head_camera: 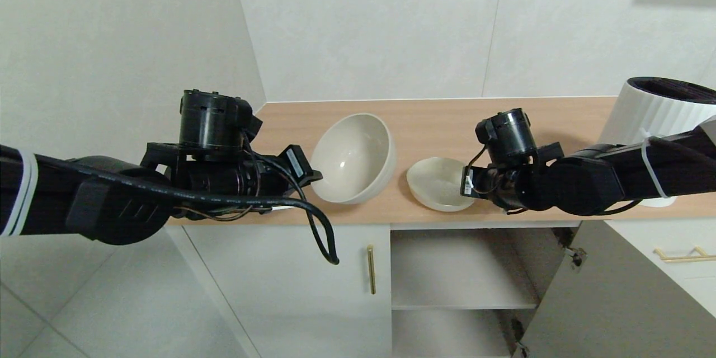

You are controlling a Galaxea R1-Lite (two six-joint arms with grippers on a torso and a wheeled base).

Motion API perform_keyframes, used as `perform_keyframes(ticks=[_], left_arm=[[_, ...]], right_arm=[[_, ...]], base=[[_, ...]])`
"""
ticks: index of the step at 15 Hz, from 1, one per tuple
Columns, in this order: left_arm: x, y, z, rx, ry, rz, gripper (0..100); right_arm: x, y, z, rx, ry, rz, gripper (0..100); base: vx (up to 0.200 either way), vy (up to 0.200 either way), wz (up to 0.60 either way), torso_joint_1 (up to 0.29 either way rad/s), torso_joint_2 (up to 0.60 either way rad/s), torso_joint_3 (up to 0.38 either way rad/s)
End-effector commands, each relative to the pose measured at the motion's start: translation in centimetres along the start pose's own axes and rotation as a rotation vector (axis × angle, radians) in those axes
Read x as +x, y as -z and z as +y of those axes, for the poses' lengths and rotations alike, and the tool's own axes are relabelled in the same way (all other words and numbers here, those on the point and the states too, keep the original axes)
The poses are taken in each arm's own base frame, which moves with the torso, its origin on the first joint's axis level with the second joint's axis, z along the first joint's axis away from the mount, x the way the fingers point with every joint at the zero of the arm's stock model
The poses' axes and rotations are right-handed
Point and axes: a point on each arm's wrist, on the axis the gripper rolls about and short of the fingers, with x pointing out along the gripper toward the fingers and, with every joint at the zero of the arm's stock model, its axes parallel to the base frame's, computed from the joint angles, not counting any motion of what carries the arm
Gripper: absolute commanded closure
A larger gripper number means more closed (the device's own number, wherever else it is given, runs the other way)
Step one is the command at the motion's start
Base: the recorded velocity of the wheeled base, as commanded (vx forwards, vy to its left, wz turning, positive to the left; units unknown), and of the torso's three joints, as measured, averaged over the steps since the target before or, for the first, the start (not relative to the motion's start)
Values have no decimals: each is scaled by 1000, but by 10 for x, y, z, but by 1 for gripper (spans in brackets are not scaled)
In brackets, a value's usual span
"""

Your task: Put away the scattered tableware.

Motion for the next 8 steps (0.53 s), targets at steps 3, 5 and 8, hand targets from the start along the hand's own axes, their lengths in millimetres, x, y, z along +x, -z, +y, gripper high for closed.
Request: perform_keyframes(ticks=[3, 5, 8], left_arm=[[-16, 3, -1, 32, 8, -8, 100], [-25, 13, 6, 97, -10, 17, 100], [-29, 35, 9, 180, -22, 79, 100]], right_arm=[[-33, -12, -9, 17, -30, -35, 100], [-58, -12, -17, 5, -64, -17, 100], [-98, -14, -31, -30, -174, 120, 100]], base=[[0, 0, 0, 0, 0, 0], [0, 0, 0, 0, 0, 0], [0, 0, 0, 0, 0, 0]])
